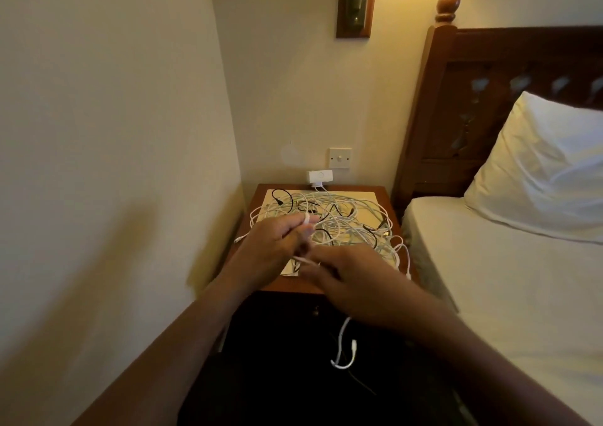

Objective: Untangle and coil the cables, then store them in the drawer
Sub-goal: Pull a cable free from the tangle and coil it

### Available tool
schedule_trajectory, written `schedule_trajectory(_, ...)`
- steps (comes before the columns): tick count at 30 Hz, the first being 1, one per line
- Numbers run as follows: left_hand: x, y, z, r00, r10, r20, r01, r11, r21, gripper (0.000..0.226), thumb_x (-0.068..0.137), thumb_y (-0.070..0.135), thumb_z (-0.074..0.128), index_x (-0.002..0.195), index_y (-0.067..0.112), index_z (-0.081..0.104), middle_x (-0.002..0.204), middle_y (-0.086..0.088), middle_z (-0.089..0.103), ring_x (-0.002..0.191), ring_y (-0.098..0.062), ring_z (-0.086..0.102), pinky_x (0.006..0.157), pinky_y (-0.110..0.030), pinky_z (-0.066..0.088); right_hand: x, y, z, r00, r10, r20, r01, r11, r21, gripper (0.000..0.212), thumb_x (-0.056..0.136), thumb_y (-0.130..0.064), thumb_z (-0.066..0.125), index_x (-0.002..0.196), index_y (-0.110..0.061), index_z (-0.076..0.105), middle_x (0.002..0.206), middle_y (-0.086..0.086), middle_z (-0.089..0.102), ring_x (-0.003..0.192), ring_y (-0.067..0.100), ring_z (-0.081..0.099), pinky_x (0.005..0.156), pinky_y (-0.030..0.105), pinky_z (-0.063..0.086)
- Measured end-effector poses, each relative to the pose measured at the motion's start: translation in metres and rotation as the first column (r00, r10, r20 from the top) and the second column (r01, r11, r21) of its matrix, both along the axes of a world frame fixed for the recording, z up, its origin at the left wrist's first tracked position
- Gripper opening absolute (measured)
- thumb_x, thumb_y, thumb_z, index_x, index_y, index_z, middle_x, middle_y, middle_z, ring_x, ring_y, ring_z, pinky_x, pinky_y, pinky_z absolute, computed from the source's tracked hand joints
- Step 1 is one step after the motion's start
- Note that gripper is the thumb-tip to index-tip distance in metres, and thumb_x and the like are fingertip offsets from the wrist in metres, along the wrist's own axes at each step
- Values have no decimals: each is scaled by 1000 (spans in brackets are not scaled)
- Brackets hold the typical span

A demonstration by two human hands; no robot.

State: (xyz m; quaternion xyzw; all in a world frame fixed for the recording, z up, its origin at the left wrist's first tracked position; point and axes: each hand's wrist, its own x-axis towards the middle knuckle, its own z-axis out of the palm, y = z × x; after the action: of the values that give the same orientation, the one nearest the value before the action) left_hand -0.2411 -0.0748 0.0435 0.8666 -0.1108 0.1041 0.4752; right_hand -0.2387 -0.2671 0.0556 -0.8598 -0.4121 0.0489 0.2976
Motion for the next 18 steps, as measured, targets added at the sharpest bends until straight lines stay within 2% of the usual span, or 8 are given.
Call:
schedule_trajectory(1,-1,6,-2,997,-47,-60,52,995,82,27,108,30,47,105,23,73,71,0,71,60,-17,66,64,-27,49,11,-6,8,998,-32,61,32,999,-9,20,106,-35,51,104,-25,69,77,-10,63,65,2,56,60,16,39)
schedule_trajectory(3,-5,19,-1,970,-111,-217,143,980,137,36,109,33,44,94,20,75,55,3,59,49,-12,53,59,-26,42,40,-21,12,982,-102,157,108,994,-27,21,105,-36,54,101,-26,71,81,-11,66,71,2,59,64,23,45)
schedule_trajectory(6,-12,42,1,930,-108,-352,182,966,185,44,104,42,47,87,15,77,50,8,44,48,-5,39,53,-22,33,88,-54,-19,969,-226,102,229,973,-27,21,105,-33,55,95,-26,72,91,-12,70,85,9,64,81,37,55)
schedule_trajectory(9,-18,66,-5,865,-215,-453,215,975,-52,40,103,37,51,79,9,68,57,-2,33,54,-15,26,53,-30,20,96,-82,-55,972,-230,-49,226,972,-68,23,106,-33,53,100,-25,74,102,-8,72,95,5,62,89,35,53)
schedule_trajectory(11,-17,78,-12,868,-300,-395,201,941,-273,38,106,28,50,75,7,59,57,-4,27,52,-19,19,56,-41,12,87,-87,-73,978,-176,-110,172,984,-44,22,106,-32,52,104,-25,73,104,-14,70,99,-3,60,85,21,49)
schedule_trajectory(13,-10,84,-18,908,-300,-291,124,858,-499,35,104,27,48,76,7,54,54,-3,23,46,-17,17,55,-44,9,77,-86,-85,974,-153,-169,154,988,-2,22,106,-30,51,107,-26,73,106,-20,66,101,-7,57,82,11,44)
schedule_trajectory(15,1,86,-23,944,-188,-270,-35,758,-652,33,104,26,48,76,9,54,52,0,26,42,-15,24,50,-34,20,70,-85,-94,966,-144,-215,149,989,6,21,107,-28,51,108,-28,72,102,-21,66,96,-2,59,79,14,47)
schedule_trajectory(18,13,82,-33,944,-69,-324,-228,573,-787,31,105,26,45,80,10,52,54,2,32,43,-10,33,43,-20,32,63,-85,-104,960,-126,-249,130,992,-1,19,107,-24,52,107,-28,71,82,-25,63,74,1,55,67,17,43)
